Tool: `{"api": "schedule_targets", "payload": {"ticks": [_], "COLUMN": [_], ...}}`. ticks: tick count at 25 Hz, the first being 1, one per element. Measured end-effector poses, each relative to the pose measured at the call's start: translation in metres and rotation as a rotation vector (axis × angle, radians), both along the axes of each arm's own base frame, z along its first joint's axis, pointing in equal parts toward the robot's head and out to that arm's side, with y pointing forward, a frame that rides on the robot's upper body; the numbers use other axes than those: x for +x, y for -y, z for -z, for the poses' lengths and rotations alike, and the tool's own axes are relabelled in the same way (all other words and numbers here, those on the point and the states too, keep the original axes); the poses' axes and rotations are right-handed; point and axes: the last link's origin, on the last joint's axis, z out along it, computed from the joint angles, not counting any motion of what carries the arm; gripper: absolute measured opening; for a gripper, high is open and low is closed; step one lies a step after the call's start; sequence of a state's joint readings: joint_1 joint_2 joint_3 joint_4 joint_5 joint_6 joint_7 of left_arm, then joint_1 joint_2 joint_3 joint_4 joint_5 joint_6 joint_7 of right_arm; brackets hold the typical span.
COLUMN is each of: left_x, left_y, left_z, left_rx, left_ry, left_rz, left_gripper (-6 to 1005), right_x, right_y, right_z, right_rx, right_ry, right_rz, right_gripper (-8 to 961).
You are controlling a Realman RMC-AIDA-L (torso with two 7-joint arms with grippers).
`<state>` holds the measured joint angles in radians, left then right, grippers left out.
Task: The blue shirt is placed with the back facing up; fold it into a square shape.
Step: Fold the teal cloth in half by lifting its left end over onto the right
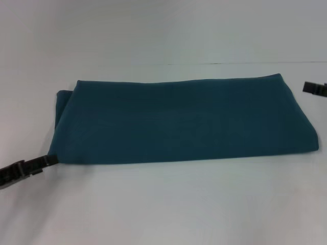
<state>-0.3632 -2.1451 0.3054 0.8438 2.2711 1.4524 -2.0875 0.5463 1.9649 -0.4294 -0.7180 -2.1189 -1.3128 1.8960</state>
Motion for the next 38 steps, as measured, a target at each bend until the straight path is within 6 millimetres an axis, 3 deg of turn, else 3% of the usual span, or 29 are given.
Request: {"api": "schedule_targets", "payload": {"ticks": [6, 11, 21, 38], "left_x": [0.006, 0.007, 0.007, 0.013], "left_y": [-0.005, -0.009, -0.021, -0.037], "left_z": [0.005, 0.007, 0.014, 0.020], "left_rx": [-0.053, -0.081, -0.078, -0.090], "left_ry": [0.025, 0.039, 0.056, 0.017], "left_rz": [-0.035, -0.081, -0.121, -0.110], "left_gripper": [718, 916, 913, 860], "right_x": [-0.015, -0.025, -0.036, -0.035], "right_y": [-0.014, -0.023, -0.031, -0.029], "right_z": [-0.008, -0.009, -0.011, -0.012], "right_rx": [0.006, -0.001, 0.000, -0.001], "right_ry": [0.013, 0.023, 0.029, 0.021], "right_rz": [-0.041, -0.065, -0.093, -0.093], "right_gripper": [887, 909, 906, 907]}}
